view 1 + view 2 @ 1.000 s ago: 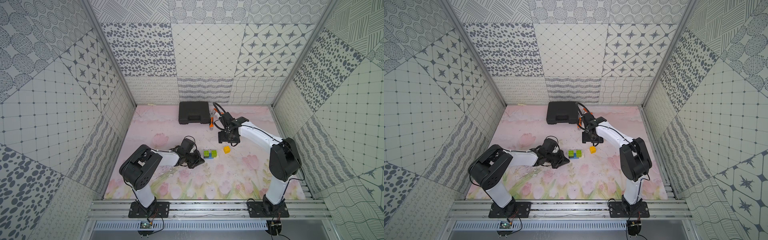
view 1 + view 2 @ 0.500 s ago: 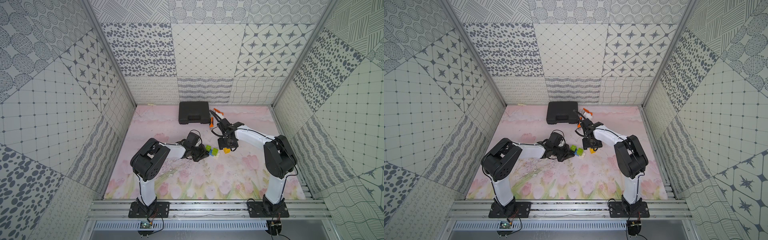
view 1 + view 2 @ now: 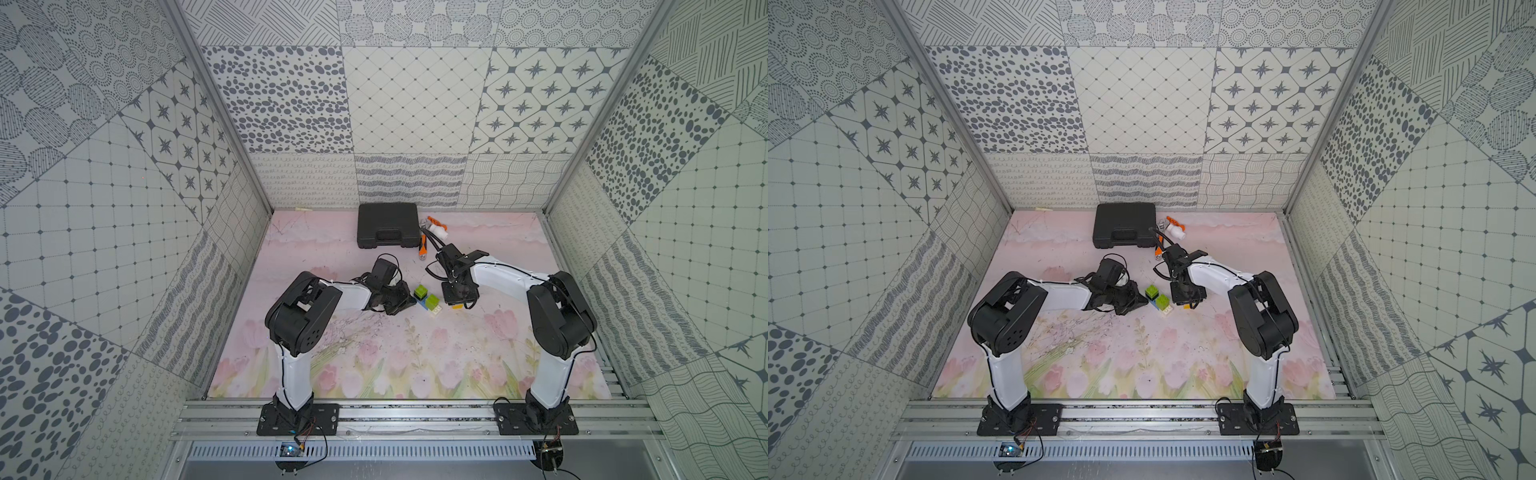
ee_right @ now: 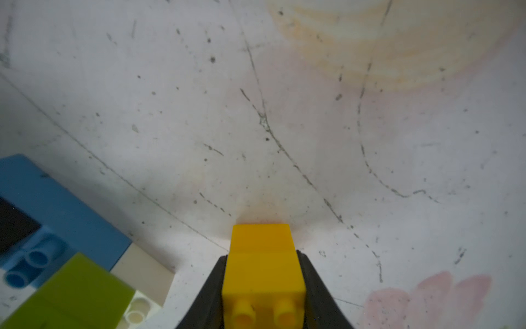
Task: Assemble the number 4 with lego
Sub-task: Pick up the lego brick from the center of the board, then place the lego brick at the center of the board.
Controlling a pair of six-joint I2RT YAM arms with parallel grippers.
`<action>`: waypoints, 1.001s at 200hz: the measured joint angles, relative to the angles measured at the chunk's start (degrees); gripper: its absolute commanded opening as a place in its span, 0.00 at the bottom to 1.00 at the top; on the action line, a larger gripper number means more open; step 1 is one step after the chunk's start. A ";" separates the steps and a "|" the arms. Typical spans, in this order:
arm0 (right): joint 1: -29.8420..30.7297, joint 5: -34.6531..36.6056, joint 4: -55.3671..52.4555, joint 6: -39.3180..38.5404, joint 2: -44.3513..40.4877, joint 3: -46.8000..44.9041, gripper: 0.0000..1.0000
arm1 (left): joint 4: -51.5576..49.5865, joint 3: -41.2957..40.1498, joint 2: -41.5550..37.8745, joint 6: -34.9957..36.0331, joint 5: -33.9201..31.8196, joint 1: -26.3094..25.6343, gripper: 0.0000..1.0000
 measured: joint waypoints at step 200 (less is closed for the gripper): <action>25.55 0.44 -4.72 16.96 9.94 14.53 0.34 | -8.28 -17.49 -18.93 3.04 -6.62 10.56 0.08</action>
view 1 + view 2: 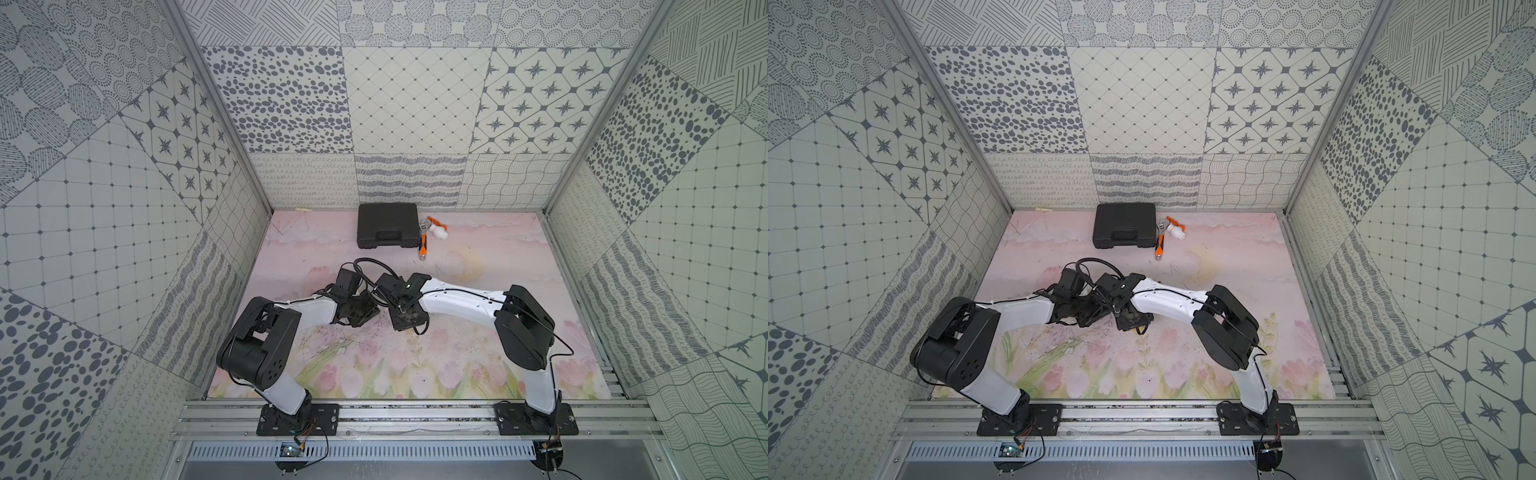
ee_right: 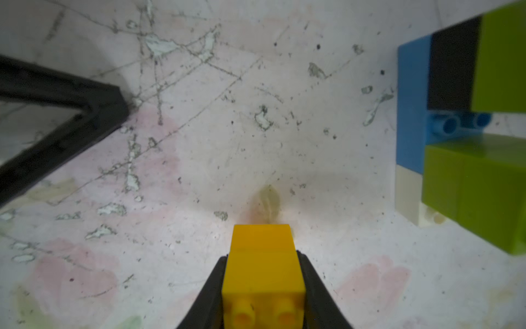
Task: Assemble the number 4 with lego
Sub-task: Place the lego brick at the center of the board.
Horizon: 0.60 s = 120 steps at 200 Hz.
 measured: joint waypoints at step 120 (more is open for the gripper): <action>-1.16 4.98 -0.83 -2.38 -10.62 -0.52 0.77 | 11.61 -0.85 4.35 -4.55 2.34 -8.07 0.06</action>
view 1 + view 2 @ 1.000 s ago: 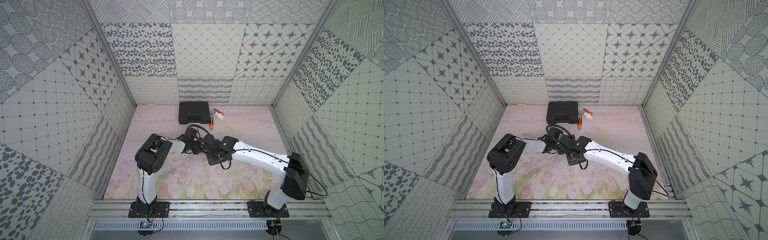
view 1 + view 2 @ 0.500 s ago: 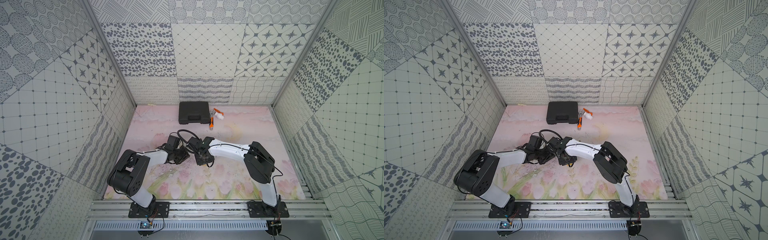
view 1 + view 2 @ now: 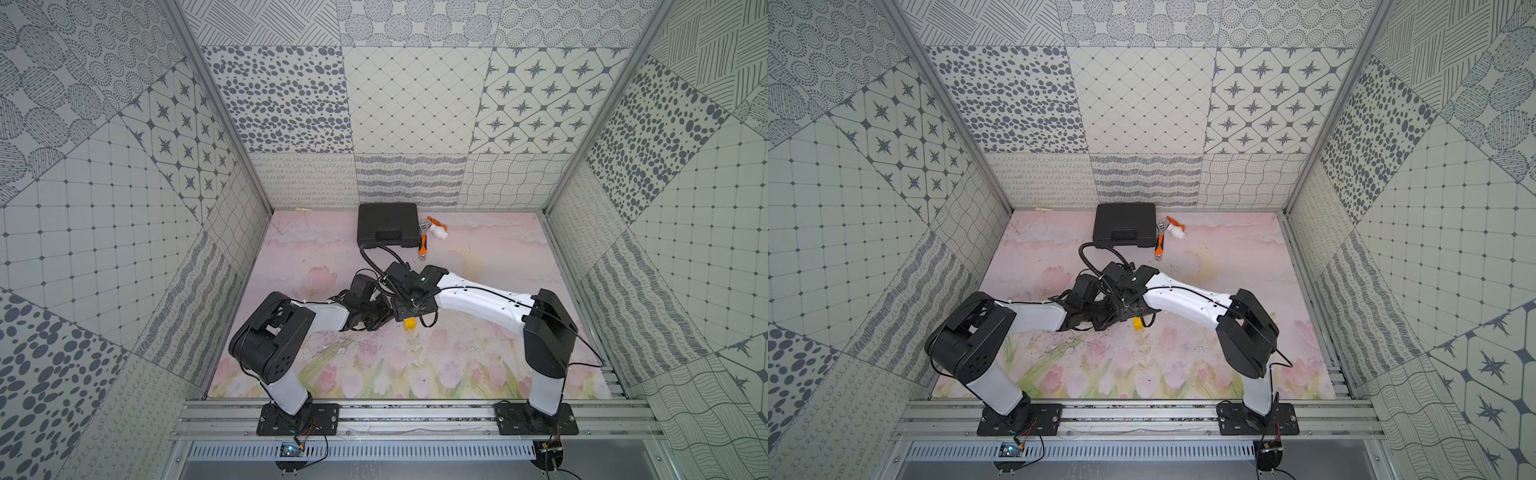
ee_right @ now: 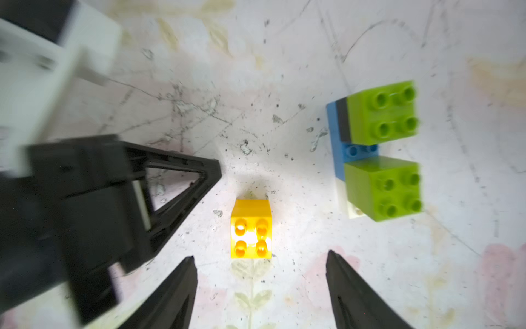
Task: Assemble the number 4 with lego
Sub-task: Place the lego brick at the center of the board.
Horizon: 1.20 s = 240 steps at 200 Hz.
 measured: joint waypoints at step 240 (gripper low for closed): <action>-12.02 -3.45 -0.33 -20.37 2.12 -1.66 0.80 | 3.21 -0.07 1.51 -5.16 2.40 -4.85 0.06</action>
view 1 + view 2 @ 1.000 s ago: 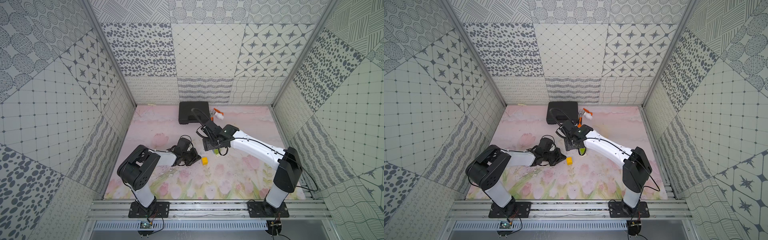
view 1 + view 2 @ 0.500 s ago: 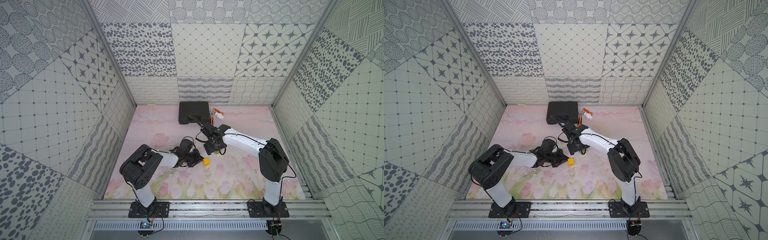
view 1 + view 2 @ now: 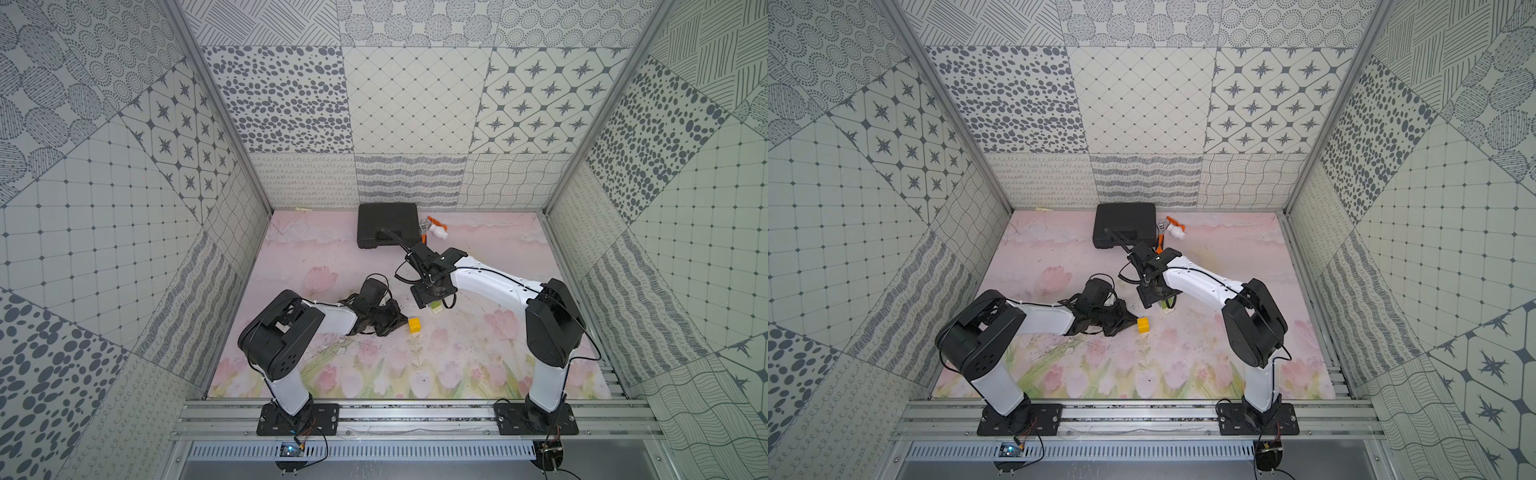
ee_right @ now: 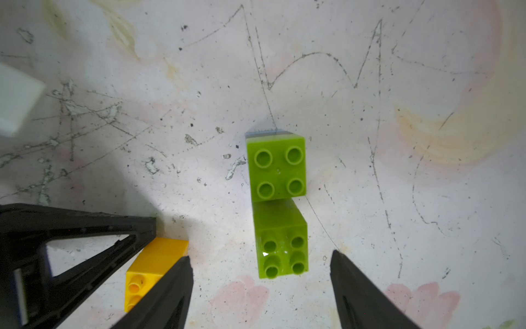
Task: Assemble the number 4 with lego
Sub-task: Place the lego brick at the center of the board, then pick up the lego brick from the center of the board.
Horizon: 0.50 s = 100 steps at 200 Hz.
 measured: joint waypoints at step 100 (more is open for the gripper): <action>-2.56 -2.23 1.60 -2.10 2.71 -2.58 0.54 | -1.25 -0.98 -1.25 -0.90 -0.48 -0.04 0.05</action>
